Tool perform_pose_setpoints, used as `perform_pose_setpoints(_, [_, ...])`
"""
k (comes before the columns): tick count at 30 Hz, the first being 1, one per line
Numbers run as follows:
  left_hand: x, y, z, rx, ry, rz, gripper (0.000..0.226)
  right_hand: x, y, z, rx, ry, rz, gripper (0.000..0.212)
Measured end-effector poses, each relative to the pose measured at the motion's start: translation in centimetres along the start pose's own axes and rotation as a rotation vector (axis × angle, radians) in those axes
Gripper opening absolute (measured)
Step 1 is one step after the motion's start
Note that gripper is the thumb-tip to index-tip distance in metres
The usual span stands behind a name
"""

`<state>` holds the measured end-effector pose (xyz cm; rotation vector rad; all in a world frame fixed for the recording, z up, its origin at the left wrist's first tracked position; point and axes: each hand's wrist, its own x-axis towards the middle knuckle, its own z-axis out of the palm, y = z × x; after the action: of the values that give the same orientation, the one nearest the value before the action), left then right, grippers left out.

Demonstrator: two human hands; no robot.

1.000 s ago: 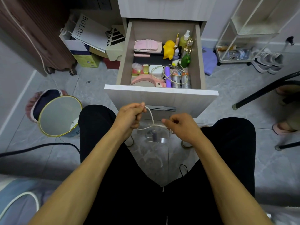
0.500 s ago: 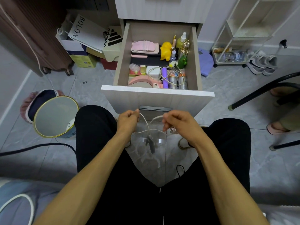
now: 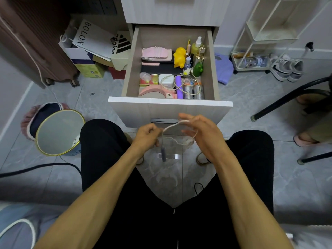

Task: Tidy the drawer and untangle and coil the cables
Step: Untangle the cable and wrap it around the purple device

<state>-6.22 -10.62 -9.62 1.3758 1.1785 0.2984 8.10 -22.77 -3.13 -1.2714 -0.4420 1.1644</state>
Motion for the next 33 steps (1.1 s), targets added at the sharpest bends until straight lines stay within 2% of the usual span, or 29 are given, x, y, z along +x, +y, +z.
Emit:
perform_pose_setpoints(2, [-0.3,0.3,0.3,0.011,-0.074,0.013,0.03,0.2,-0.3,-0.2,0.258,-0.005,-0.026,0.028])
perform_pose_setpoints(3, [-0.3,0.4,0.3,0.013,-0.06,0.012,0.031,0.3,-0.4,-0.2,0.332,0.027,-0.019,0.029])
perform_pose_setpoints(5, [0.0,0.4,0.4,0.003,0.009,0.001,0.032,0.4,-0.5,-0.3,0.284,0.128,0.013,0.033])
perform_pose_setpoints(7, [0.4,0.4,0.4,-0.034,0.059,-0.005,0.033,0.4,-0.1,-0.4,-0.052,0.235,0.031,0.032])
perform_pose_setpoints(9, [0.5,0.5,0.4,-0.088,0.057,0.008,0.032,0.4,0.8,-0.8,-0.439,0.251,0.023,0.029])
perform_pose_setpoints(12, [0.4,1.1,0.6,-0.168,0.05,0.025,0.031,0.4,1.4,-0.8,-0.873,0.133,0.011,0.028])
perform_pose_setpoints(14, [0.2,1.6,0.8,-0.242,0.065,0.021,0.032,0.9,1.7,-0.4,-1.119,-0.001,0.003,0.047])
perform_pose_setpoints(16, [0.0,2.1,0.9,-0.331,0.075,0.008,0.031,1.5,2.0,0.2,-1.322,-0.095,0.031,0.056])
perform_pose_setpoints(18, [-0.3,2.4,0.7,-0.399,0.083,-0.001,0.031,2.0,2.5,0.9,-1.454,-0.127,0.06,0.044])
perform_pose_setpoints(20, [-0.6,2.7,0.4,-0.434,0.081,-0.002,0.03,2.3,2.8,1.1,-1.415,-0.089,-0.008,0.025])
perform_pose_setpoints(23, [-0.7,2.7,-0.1,-0.454,0.074,-0.003,0.031,2.1,3.0,0.9,-1.045,0.026,-0.15,0.034])
perform_pose_setpoints(26, [0.3,1.8,-0.4,-0.346,0.136,-0.033,0.031,1.3,2.6,0.8,-0.588,0.134,-0.111,0.039])
perform_pose_setpoints(28, [1.3,0.7,-0.5,-0.272,0.179,-0.085,0.031,0.9,2.1,0.5,-0.386,0.246,-0.086,0.041])
perform_pose_setpoints(30, [2.2,-0.4,-0.6,-0.259,0.181,-0.148,0.03,0.8,1.9,0.1,-0.302,0.329,-0.082,0.043])
perform_pose_setpoints(33, [3.0,-1.0,0.0,-0.168,0.165,-0.172,0.031,0.6,1.6,-0.1,-0.31,0.372,-0.128,0.053])
